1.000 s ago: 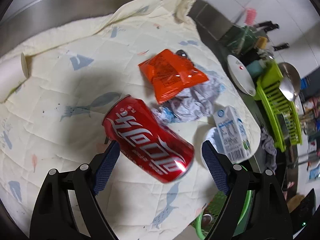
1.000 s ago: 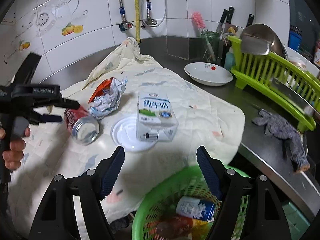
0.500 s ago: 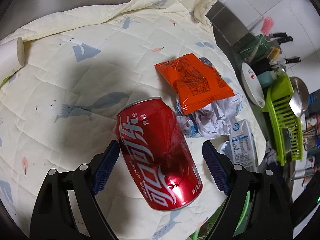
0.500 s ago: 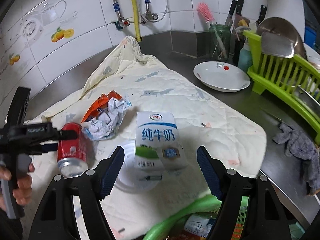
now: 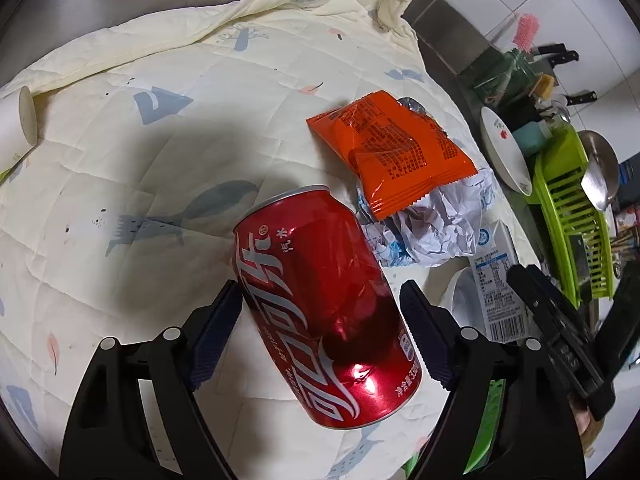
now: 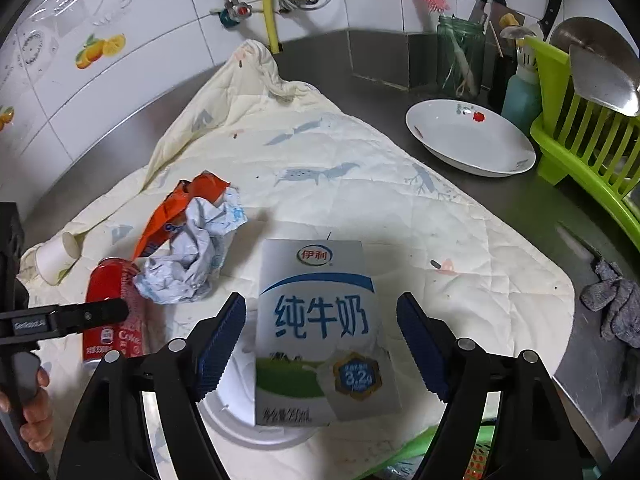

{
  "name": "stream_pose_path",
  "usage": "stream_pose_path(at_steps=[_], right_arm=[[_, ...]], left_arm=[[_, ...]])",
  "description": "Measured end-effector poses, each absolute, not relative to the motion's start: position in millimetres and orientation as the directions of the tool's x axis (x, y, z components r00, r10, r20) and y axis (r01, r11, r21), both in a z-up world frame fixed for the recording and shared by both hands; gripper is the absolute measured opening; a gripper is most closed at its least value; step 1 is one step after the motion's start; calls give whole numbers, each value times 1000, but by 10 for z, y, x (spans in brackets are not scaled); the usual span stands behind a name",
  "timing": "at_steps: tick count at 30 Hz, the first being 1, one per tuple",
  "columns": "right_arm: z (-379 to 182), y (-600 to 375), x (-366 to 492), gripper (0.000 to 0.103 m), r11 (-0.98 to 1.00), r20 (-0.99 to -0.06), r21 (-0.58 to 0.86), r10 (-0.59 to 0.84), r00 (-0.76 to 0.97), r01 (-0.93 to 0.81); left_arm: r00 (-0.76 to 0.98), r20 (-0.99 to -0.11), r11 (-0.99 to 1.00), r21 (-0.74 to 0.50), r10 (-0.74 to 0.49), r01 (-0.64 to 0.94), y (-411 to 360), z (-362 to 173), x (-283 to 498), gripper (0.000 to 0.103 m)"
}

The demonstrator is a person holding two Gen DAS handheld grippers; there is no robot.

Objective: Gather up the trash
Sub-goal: 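Grasp the red Coca-Cola can with the left tool while the right tool grasps the white milk carton, then carry the milk carton and Coca-Cola can over the basket and open both tools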

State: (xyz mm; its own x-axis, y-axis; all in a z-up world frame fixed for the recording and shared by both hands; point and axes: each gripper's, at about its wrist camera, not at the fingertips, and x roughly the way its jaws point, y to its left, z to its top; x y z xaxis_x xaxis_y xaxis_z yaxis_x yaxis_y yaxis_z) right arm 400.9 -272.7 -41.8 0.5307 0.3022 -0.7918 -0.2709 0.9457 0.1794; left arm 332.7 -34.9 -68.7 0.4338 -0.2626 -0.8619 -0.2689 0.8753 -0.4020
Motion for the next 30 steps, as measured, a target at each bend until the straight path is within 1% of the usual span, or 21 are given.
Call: stream_pose_path(at_steps=[4, 8, 20, 30], right_arm=[[-493, -2729, 4070, 75, 949, -803, 183, 296, 517, -258], [-518, -2734, 4083, 64, 946, -804, 202, 308, 509, -254], [-322, -2736, 3842, 63, 946, -764, 190, 311, 566, -263], [-127, -2931, 3456, 63, 953, -733, 181, 296, 613, -243]], left_arm=[[432, -862, 879, -399, -263, -261, -354, -688, 3340, 78], [430, -863, 887, -394, -266, -241, -374, -678, 3340, 78], [420, -859, 879, -414, -292, -236, -403, -701, 3305, 78], [412, -858, 873, -426, -306, -238, -463, -731, 3244, 79]])
